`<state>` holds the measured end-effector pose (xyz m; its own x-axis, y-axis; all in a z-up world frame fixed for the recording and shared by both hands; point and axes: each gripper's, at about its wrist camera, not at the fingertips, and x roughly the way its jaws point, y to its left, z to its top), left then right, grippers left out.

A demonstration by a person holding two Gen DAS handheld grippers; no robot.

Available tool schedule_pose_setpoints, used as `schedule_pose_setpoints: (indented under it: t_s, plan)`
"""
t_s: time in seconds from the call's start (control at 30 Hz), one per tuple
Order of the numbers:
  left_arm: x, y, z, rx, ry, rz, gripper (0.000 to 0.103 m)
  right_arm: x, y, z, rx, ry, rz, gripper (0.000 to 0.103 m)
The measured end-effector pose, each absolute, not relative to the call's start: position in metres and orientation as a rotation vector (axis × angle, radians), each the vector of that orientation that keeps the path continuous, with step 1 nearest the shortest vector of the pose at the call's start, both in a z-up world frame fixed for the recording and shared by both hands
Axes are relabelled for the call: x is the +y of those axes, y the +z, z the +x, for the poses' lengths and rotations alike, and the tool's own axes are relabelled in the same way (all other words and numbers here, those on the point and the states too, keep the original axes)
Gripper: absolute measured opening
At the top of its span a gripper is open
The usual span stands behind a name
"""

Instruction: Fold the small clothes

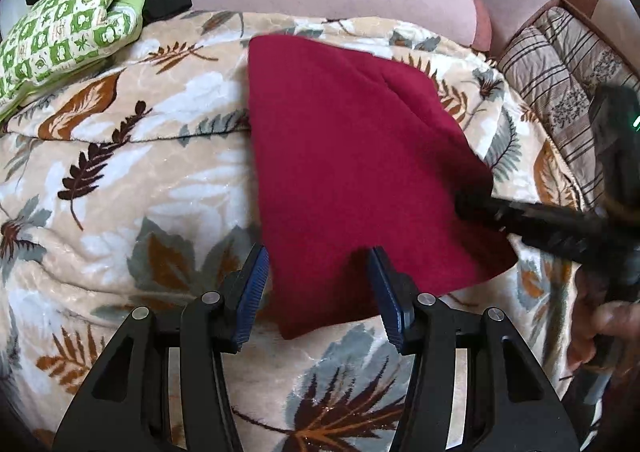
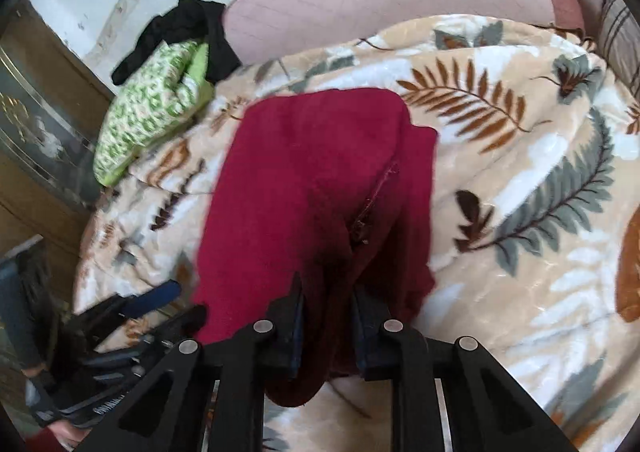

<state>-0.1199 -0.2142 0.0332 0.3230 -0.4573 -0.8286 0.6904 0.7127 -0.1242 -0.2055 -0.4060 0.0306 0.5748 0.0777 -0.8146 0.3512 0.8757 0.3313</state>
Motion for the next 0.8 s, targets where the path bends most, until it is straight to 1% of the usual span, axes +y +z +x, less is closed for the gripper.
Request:
schedule_pose_setpoints:
  t_s: [0.07, 0.17, 0.2, 0.27, 0.3, 0.33, 0.47, 0.57, 0.8]
  plan:
    - [-0.214, 0.031, -0.12, 0.992, -0.755, 0.273, 0.051, -0.408, 0.013, -0.206, 0.982, -0.189, 0.495, 0.019]
    - [-0.213, 0.032, -0.12, 0.983, -0.749, 0.275, 0.051, -0.413, 0.017, -0.216, 0.954, -0.189, 0.527, 0.019]
    - [-0.213, 0.034, -0.12, 0.979, -0.746, 0.279, 0.051, -0.414, 0.019, -0.218, 0.958, -0.19, 0.531, 0.02]
    - [-0.212, 0.036, -0.118, 0.973, -0.741, 0.275, 0.051, -0.415, 0.027, -0.224, 0.955, -0.201, 0.524, 0.027]
    - [-0.211, 0.038, -0.117, 0.972, -0.74, 0.271, 0.051, -0.414, 0.033, -0.227, 0.945, -0.215, 0.51, 0.032]
    - [-0.211, 0.04, -0.116, 0.971, -0.74, 0.263, 0.051, -0.411, 0.04, -0.229, 0.928, -0.23, 0.494, 0.034]
    - [-0.213, 0.047, -0.109, 0.957, -0.728, 0.234, 0.051, -0.399, 0.071, -0.233, 0.807, -0.222, 0.452, 0.034]
    - [-0.217, 0.047, -0.103, 0.953, -0.714, 0.216, 0.051, -0.388, 0.081, -0.221, 0.753, -0.193, 0.429, 0.034]
    - [-0.227, 0.035, -0.09, 0.971, -0.69, 0.208, 0.051, -0.375, 0.057, -0.185, 0.808, -0.215, 0.263, 0.034]
